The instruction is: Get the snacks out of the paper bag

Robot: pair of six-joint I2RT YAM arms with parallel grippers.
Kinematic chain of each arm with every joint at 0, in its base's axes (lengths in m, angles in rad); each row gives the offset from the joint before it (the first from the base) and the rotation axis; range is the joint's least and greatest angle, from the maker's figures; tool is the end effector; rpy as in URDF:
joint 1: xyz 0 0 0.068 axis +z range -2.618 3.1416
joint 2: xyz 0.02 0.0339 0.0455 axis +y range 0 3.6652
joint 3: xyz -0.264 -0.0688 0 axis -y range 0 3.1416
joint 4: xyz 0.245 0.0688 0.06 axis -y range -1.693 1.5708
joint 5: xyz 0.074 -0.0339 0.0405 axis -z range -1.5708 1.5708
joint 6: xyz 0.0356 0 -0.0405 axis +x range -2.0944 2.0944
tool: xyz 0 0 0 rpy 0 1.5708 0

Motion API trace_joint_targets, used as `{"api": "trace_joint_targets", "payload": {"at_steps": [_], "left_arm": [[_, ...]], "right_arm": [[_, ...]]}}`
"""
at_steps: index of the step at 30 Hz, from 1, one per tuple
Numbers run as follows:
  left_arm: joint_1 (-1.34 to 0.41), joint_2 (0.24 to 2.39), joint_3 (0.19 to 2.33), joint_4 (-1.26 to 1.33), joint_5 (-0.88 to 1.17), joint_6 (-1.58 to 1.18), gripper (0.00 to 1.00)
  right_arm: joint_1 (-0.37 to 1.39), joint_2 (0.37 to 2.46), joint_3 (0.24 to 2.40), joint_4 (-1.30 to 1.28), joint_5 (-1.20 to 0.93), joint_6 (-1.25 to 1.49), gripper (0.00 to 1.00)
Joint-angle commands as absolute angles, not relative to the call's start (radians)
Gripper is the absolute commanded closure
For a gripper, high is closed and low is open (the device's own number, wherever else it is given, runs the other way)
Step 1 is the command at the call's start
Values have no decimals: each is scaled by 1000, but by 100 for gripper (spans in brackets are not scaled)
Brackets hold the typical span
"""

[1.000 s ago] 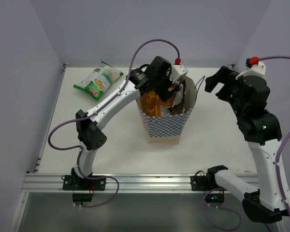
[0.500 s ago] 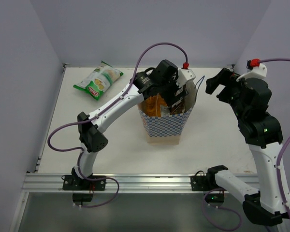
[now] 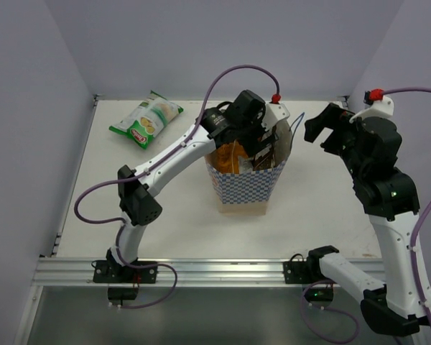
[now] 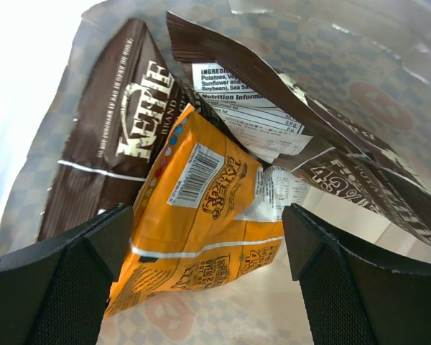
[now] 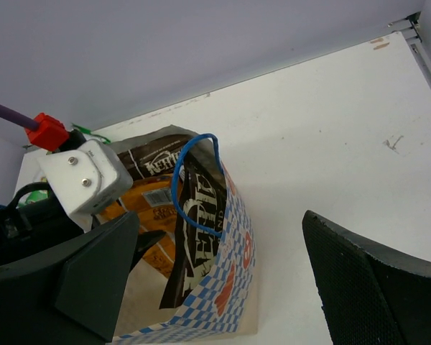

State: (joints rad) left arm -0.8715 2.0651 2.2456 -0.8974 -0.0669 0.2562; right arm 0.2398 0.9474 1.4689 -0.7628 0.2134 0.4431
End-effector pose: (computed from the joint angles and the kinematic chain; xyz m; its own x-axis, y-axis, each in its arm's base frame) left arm 0.2967 -0.3490 0.3769 -0.2239 0.6589 -0.7181 0.8145 0.5312 0.2335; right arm 0.1514 0.0293 0.4759 -0.2236 0.3767 -0.8990 0.0703 0.9261 0.3706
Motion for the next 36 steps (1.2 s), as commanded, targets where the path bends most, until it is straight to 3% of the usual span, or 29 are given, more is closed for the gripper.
{"api": "trace_joint_targets", "payload": {"at_steps": [1,36], "left_arm": [[-862,2092,2240,-882,-77,285,9],[-827,2079,2214,-808,-209,318,7]], "right_arm": [[235,934,1462,-772,199,422,1],[235,919,1424,-770,149,425,1]]}}
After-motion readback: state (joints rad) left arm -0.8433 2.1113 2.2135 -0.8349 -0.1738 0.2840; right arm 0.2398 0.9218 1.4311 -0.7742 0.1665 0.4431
